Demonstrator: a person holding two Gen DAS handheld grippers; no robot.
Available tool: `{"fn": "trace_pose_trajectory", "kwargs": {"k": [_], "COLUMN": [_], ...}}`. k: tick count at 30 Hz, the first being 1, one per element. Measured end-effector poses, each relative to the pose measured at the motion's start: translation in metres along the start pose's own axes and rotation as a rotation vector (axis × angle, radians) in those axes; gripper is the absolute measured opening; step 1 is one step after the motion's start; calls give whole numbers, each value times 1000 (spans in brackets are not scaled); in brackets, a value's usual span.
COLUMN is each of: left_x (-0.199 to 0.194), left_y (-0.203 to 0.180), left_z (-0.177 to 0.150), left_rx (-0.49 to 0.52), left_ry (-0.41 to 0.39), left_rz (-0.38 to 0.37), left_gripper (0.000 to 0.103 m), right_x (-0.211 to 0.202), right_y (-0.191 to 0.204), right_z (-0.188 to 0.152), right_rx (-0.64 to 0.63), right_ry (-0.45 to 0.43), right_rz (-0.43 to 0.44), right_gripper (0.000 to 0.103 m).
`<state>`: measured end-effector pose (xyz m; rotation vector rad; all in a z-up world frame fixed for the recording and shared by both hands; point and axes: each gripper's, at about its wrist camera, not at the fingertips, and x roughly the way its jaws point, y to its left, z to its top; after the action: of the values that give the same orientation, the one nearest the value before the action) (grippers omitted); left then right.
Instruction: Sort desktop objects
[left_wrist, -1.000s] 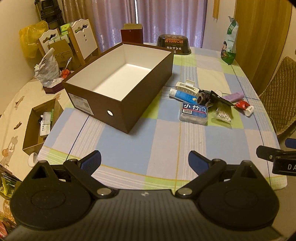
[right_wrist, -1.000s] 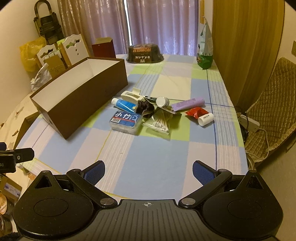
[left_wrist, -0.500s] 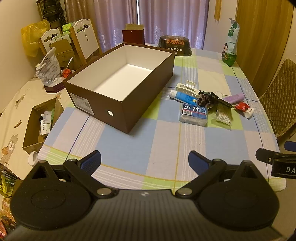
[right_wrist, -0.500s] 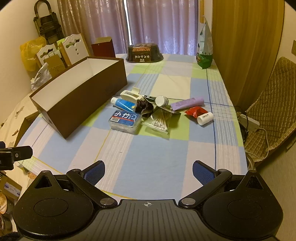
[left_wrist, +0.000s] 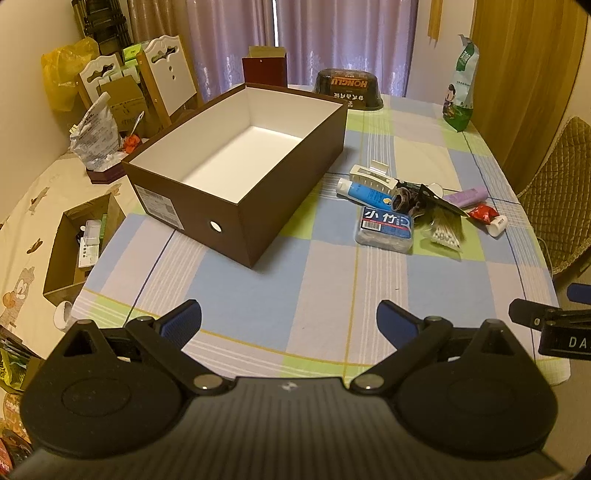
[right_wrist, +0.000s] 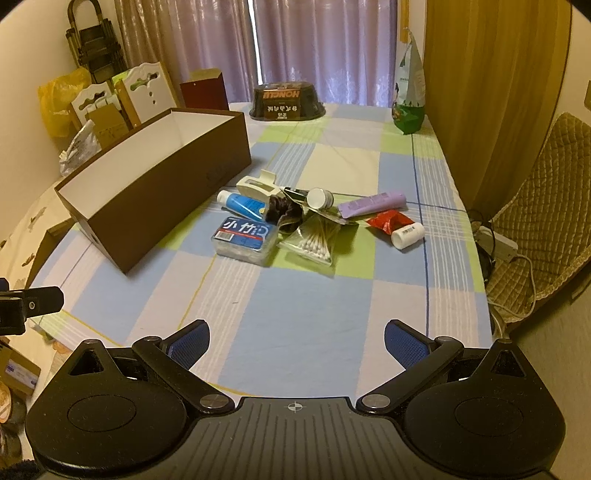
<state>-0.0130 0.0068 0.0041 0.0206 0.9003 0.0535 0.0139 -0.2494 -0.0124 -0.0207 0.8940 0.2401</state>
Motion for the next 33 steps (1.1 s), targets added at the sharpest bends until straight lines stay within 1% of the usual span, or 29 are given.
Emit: {"fn": "trace_pose_trajectory", "kwargs": {"k": [26,33], "left_x": [20,29], "left_y": [-14,-21], "left_z": [16,22], "left_rx": [9,17], "left_ry": [26,40], "left_rz": [8,-1], "left_gripper": [102,102], "right_x": [19,25], "right_y": [-16,-23], "right_z": [15,20], "right_rx": [-8,-5], "right_ry": [26,24], "right_rz": [-9,-1], "right_gripper": [103,103]}}
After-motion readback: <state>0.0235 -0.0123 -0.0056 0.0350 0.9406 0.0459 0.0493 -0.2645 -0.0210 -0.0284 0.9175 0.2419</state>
